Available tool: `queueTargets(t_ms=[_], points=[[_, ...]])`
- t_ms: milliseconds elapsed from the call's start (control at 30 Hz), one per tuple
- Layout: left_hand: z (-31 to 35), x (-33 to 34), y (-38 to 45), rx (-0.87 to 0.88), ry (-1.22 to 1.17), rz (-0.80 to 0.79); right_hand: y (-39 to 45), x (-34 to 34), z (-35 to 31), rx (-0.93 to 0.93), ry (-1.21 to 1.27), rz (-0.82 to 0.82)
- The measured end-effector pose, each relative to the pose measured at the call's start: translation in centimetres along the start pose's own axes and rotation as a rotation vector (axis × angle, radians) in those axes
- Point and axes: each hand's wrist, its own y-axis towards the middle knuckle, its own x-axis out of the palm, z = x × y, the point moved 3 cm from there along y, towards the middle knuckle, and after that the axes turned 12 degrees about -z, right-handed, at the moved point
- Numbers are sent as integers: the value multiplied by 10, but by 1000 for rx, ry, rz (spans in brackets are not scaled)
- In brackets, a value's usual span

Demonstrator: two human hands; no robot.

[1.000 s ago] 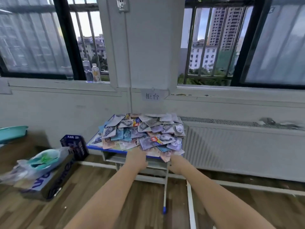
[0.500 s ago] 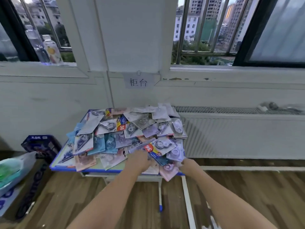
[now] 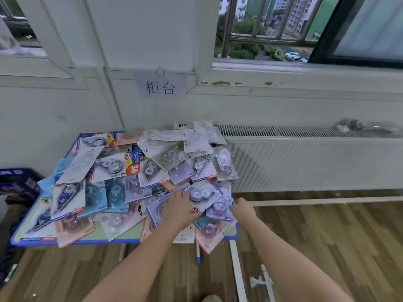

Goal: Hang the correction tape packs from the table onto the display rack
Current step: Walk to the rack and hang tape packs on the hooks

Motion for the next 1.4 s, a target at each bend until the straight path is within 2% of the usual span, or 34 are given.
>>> queueTargets(t_ms=[167, 333, 533, 700, 1033, 1267, 1400], points=[[4, 1, 4, -54, 16, 17, 17, -2, 7, 9, 148, -76], [10, 7, 3, -115, -16, 24, 35, 2, 18, 39, 506, -177], [11, 5, -4, -198, -31, -46, 33, 6, 24, 43, 656, -201], [5, 4, -15, -277, 9, -68, 28, 13, 25, 23, 589, -268], [-19, 10, -39, -320, -98, -168, 10, 24, 21, -14, 540, -206], [-37, 14, -47, -297, -312, -75, -19, 27, 24, -128, 592, -167], [-50, 11, -51, -257, -610, -34, -35, 31, 27, -161, 598, -106]])
